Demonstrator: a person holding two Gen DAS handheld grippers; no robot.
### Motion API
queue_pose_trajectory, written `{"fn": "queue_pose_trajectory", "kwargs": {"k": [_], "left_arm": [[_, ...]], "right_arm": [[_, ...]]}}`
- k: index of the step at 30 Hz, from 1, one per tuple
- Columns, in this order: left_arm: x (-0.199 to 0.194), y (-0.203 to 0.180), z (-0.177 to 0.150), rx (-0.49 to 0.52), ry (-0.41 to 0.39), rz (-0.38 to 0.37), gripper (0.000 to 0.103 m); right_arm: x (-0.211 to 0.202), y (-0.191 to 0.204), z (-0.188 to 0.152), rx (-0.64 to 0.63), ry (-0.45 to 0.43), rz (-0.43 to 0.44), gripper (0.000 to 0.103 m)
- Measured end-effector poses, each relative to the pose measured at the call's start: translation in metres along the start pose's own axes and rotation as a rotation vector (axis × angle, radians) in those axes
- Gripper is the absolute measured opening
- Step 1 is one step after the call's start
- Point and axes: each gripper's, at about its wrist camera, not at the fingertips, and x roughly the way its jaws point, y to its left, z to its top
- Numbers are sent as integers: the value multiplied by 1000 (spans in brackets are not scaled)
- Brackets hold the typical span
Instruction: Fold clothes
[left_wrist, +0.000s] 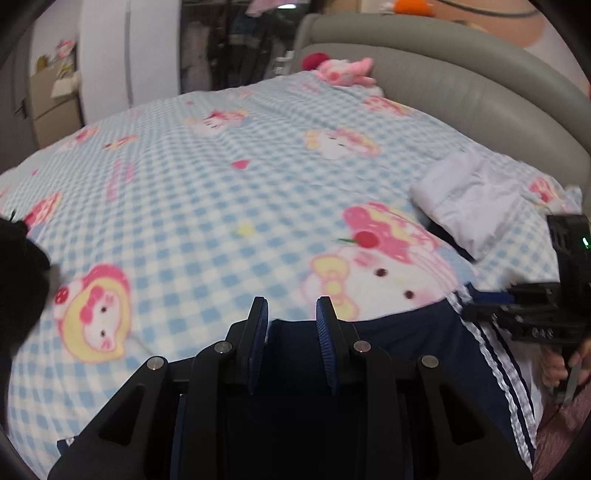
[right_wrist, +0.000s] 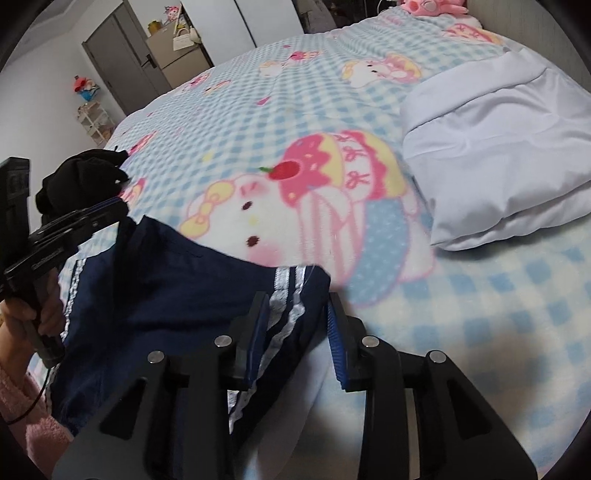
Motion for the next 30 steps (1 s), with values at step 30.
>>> {"fn": "queue_pose_trajectory", "kwargs": {"k": [30], "left_arm": [[90, 47, 9, -355, 212, -95, 32]], "right_arm": [[-4, -17, 12, 73, -113, 137, 9]]}}
